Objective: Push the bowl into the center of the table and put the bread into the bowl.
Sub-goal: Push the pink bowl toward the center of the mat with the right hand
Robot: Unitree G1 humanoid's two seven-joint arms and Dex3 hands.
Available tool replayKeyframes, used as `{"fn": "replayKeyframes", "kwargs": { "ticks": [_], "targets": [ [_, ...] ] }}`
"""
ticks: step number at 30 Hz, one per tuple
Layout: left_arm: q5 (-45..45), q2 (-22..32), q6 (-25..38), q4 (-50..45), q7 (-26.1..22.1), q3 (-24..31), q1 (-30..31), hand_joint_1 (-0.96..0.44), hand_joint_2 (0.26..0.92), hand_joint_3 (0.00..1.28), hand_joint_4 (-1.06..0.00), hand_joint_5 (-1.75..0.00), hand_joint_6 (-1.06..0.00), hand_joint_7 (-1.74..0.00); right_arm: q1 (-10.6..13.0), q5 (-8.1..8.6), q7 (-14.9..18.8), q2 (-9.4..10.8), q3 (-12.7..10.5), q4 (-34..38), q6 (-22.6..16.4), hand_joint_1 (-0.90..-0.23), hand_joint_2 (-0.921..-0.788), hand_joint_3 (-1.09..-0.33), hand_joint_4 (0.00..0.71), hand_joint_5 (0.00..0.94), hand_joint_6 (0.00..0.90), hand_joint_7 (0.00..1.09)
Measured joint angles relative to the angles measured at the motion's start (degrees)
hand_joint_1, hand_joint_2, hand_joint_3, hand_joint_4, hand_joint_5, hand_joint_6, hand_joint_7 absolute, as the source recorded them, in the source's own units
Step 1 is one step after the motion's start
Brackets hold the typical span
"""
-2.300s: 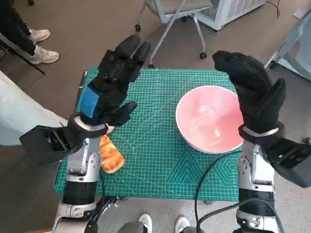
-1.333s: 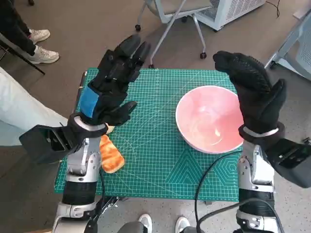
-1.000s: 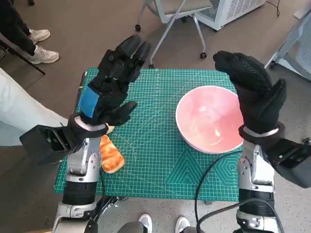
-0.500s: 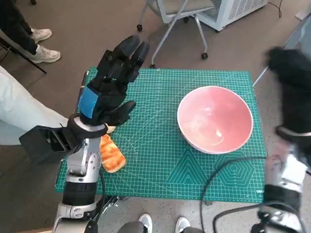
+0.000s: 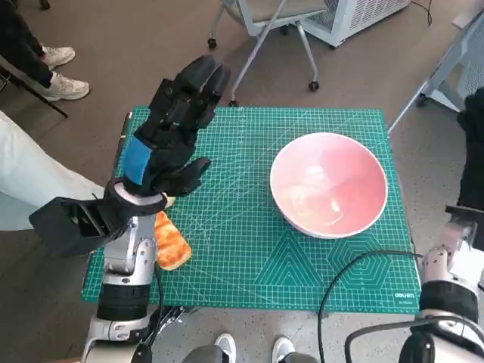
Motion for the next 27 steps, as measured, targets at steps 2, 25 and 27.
{"fn": "replayKeyframes", "kwargs": {
  "ticks": [2,25,27],
  "targets": [
    [0.0,0.1,0.0,0.0,0.0,0.0,0.0,-0.68,0.921,0.43,-0.11,-0.01,0.0,-0.44,-0.7,0.02,0.3,0.0,-0.3,2.9,0.8,-0.624,-0.921,-0.784,0.106,0.0,0.152,0.23],
    [-0.5,1.1,0.3,-0.4,-0.7,0.8,0.6,-0.7,0.921,0.42,-0.12,-0.01,0.0,-0.42,-2.8,-3.94,-4.6,5.6,0.7,12.9,14.0,-0.608,-0.921,-0.784,0.123,0.01,0.156,0.2],
    [-0.5,1.2,0.3,-0.5,-0.7,0.9,0.8,-0.7,0.921,0.42,-0.12,-0.01,0.0,-0.41,-3.2,-3.93,-4.6,6.3,0.6,12.9,14.6,-0.586,-0.921,-0.792,0.121,0.008,0.159,0.2]
  ]
}}
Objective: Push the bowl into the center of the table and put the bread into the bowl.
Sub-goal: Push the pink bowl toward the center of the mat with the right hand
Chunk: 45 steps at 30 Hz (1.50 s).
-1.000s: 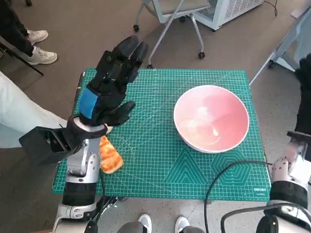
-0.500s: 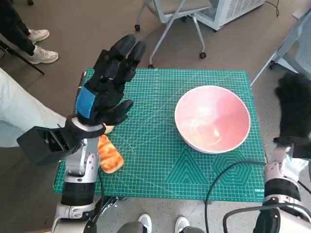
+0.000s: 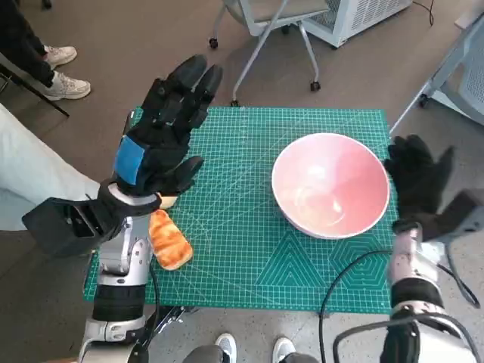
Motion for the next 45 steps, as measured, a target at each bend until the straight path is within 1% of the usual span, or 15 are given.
{"fn": "replayKeyframes", "kwargs": {
  "ticks": [5,10,14,18,30,34,38,40,45],
  "targets": [
    [0.0,0.3,0.0,-0.5,0.0,0.4,0.5,-0.7,0.921,0.41,-0.13,-0.01,0.0,-0.4,-0.9,0.06,-0.2,1.7,-0.3,0.3,1.7,-0.554,-0.921,-0.811,0.121,0.006,0.166,0.21],
    [0.0,0.7,0.0,-1.1,0.0,0.9,1.0,-0.7,0.921,0.41,-0.13,-0.01,0.0,-0.4,-1.6,0.07,-0.4,3.9,-0.7,0.7,3.4,-0.56,-0.921,-0.811,0.129,0.008,0.163,0.2],
    [0.0,0.9,0.0,-1.6,0.0,1.2,1.9,-0.7,0.921,0.41,-0.13,-0.01,0.0,-0.39,-2.3,0.09,-0.4,5.7,-1.0,0.8,4.3,-0.58,-0.921,-0.797,0.132,0.008,0.169,0.21],
    [0.0,1.0,0.0,-1.9,0.0,1.5,2.6,-0.7,0.921,0.4,-0.13,-0.01,0.0,-0.39,-3.1,0.09,-0.3,6.8,-1.3,0.9,5.0,-0.594,-0.921,-0.789,0.128,0.004,0.171,0.2],
    [0.0,1.4,-0.2,-3.9,1.0,2.3,4.4,-0.7,0.921,0.39,-0.13,-0.01,0.0,-0.39,-5.5,0.51,1.1,9.4,-2.7,1.1,6.4,-0.601,-0.921,-0.768,0.115,0.0,0.162,0.18],
    [0.0,1.6,-0.2,-4.2,1.1,2.3,4.9,-0.7,0.921,0.39,-0.13,-0.01,0.0,-0.39,-6.3,0.63,1.4,10.2,-3.3,1.2,7.0,-0.605,-0.921,-0.749,0.114,0.001,0.175,0.18],
    [0.2,1.7,-0.2,-4.5,1.5,2.3,5.4,-0.7,0.921,0.39,-0.13,-0.01,0.0,-0.4,-6.8,0.62,1.4,11.0,-3.5,1.2,7.4,-0.605,-0.921,-0.735,0.129,0.008,0.196,0.18],
    [0.4,1.8,-0.2,-4.7,1.7,2.3,5.6,-0.7,0.921,0.39,-0.13,-0.01,0.0,-0.4,-7.0,0.61,1.4,11.4,-3.5,1.2,7.6,-0.596,-0.921,-0.735,0.135,0.01,0.205,0.18],
    [0.8,2.0,-0.5,-5.0,2.1,2.3,5.8,-0.69,0.921,0.39,-0.13,-0.01,0.0,-0.4,-7.6,0.51,1.4,12.2,-3.5,1.2,7.9,-0.583,-0.921,-0.771,0.133,0.005,0.215,0.17]
  ]
}}
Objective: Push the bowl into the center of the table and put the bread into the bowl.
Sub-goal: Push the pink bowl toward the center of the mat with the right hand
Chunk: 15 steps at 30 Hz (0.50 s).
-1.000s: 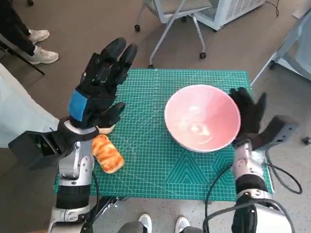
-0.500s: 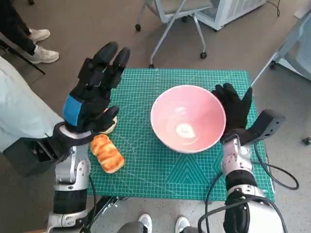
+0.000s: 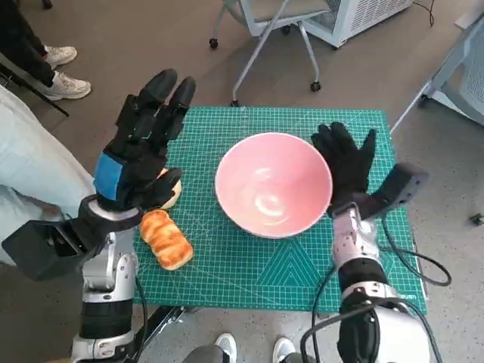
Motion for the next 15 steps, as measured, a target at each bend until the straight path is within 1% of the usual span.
{"fn": "replayKeyframes", "kwargs": {
  "ticks": [3,9,15],
  "targets": [
    [0.6,0.0,-0.2,0.0,0.2,0.0,0.0,-0.69,0.921,0.39,-0.13,-0.01,0.0,-0.4,-0.2,-0.01,0.0,0.2,0.0,0.0,0.1,-0.584,-0.921,-0.777,0.129,0.003,0.216,0.16],
    [0.7,0.0,-0.2,0.0,0.2,0.0,0.1,-0.69,0.921,0.39,-0.13,-0.01,0.0,-0.4,-0.6,0.04,0.2,0.2,-0.2,0.0,0.7,-0.587,-0.921,-0.754,0.114,0.0,0.216,0.15],
    [0.6,-0.1,-0.1,-0.1,0.4,-0.1,0.1,-0.69,0.921,0.39,-0.13,-0.01,0.0,-0.4,-0.8,0.06,0.6,0.1,-0.6,0.0,0.8,-0.587,-0.921,-0.75,0.112,0.0,0.218,0.15]
  ]
}}
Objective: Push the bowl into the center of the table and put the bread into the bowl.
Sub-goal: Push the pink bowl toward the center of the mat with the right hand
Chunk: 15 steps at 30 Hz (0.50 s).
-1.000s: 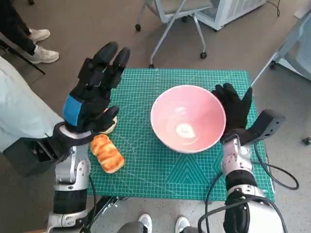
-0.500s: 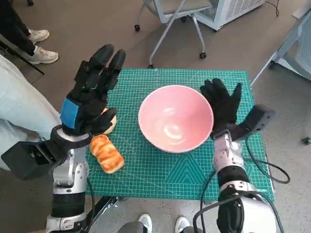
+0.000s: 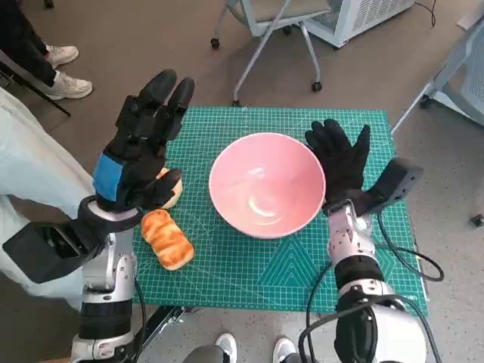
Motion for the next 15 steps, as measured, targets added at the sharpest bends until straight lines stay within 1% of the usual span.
{"fn": "replayKeyframes", "kwargs": {
  "ticks": [6,10,12,15],
  "targets": [
    [-0.2,-0.3,0.4,-0.5,0.1,-0.1,0.3,-0.69,0.921,0.39,-0.13,0.0,0.0,-0.41,-0.1,-0.02,0.6,-0.7,-0.1,0.0,-0.3,-0.583,-0.921,-0.747,0.109,0.0,0.219,0.14],
    [-0.2,-0.5,0.4,-0.7,0.2,-0.2,0.3,-0.69,0.921,0.39,-0.13,0.0,0.0,-0.41,-0.1,-0.07,1.4,-1.5,0.1,-0.4,-1.6,-0.583,-0.921,-0.748,0.111,0.001,0.225,0.14],
    [-0.2,-0.6,0.4,-0.7,0.2,-0.2,0.3,-0.69,0.921,0.39,-0.13,0.0,0.0,-0.41,-0.2,-0.18,2.2,-2.1,0.6,-1.0,-2.9,-0.583,-0.921,-0.753,0.113,0.002,0.227,0.14],
    [-0.2,-0.8,0.4,-0.7,0.3,-0.3,0.3,-0.69,0.921,0.39,-0.13,0.0,0.0,-0.41,-0.2,-0.53,4.2,-2.9,1.4,-2.7,-6.0,-0.584,-0.921,-0.765,0.114,0.002,0.222,0.14]
  ]
}}
